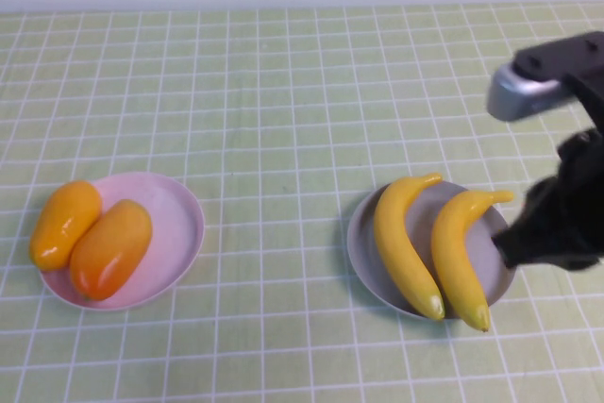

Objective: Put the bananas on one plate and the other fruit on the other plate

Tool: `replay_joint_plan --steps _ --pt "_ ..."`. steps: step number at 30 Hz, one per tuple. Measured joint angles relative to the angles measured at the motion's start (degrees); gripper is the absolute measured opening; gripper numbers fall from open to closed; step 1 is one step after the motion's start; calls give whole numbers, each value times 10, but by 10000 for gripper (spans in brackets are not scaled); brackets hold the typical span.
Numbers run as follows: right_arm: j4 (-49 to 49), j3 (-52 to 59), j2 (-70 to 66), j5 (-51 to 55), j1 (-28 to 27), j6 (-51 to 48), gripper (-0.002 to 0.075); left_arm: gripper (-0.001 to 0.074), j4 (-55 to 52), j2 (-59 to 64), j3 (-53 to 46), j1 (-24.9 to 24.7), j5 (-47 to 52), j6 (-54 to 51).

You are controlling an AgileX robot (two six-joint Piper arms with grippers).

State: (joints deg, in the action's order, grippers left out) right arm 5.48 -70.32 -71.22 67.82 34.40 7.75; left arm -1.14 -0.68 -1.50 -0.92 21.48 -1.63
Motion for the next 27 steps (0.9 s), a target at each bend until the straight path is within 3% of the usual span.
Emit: replay_joint_plan --steps 11,15,19,27 --pt "-1 159 166 32 0 -52 -15 -1 0 0 0 0 0 0" --pt "-23 216 180 -9 0 -59 -15 -1 0 0 0 0 0 0" --pt "-55 309 213 -167 -11 -67 -15 -1 0 0 0 0 0 0" --pt "-63 605 381 -597 -169 -102 -15 -1 0 0 0 0 0 0"
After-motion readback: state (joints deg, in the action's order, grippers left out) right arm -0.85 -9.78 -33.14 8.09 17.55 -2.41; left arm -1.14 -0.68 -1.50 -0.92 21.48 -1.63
